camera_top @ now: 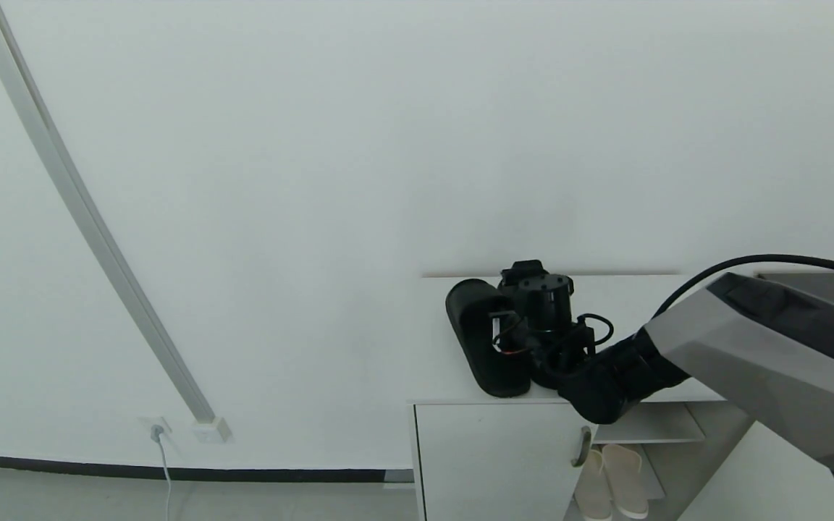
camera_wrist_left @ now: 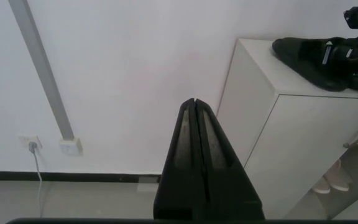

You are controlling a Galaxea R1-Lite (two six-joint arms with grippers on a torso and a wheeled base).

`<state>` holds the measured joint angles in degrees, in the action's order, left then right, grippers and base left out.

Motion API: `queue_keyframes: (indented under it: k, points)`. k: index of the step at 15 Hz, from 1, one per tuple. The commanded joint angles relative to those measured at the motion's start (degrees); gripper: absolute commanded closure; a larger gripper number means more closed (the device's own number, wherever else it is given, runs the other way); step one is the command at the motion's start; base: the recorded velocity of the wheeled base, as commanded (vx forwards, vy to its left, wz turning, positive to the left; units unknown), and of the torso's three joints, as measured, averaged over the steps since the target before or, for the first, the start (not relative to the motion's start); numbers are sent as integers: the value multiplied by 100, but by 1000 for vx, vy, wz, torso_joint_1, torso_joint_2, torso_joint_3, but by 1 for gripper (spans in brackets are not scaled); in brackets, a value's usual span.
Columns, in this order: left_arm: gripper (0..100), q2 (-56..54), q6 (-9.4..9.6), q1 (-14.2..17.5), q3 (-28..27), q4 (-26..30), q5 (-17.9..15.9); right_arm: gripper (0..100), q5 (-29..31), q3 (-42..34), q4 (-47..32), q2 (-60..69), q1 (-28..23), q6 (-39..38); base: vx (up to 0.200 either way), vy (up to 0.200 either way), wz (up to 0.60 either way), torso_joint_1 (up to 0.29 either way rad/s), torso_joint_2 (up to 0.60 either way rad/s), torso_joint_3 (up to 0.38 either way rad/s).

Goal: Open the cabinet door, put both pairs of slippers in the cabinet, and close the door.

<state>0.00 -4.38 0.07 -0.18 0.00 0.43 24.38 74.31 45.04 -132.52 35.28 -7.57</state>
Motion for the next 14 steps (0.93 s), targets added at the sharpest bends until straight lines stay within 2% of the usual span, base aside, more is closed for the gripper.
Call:
queue_keyframes:
  k: [1,4,6,9,14]
  points:
    - [100,9,-2,1,1,0,1,100,-91,-427,31,623,84,10,0,0,0,0,0,0]
    - [100,0,-2,1,1,0,1,100,-891,-1815,57,1923,102,10,0,0,0,0,0,0]
    - [100,9,-2,1,1,0,1,100,-1278,-2413,215,2389,111,10,0,0,0,0,0,0]
    - [100,9,-2,1,1,0,1,100,-2596,-3714,365,3628,120,370,0,0,0,0,0,0]
    - [100,9,7,1,1,0,1,100,-2737,-3828,-92,3989,278,379,0,0,0,0,0,0]
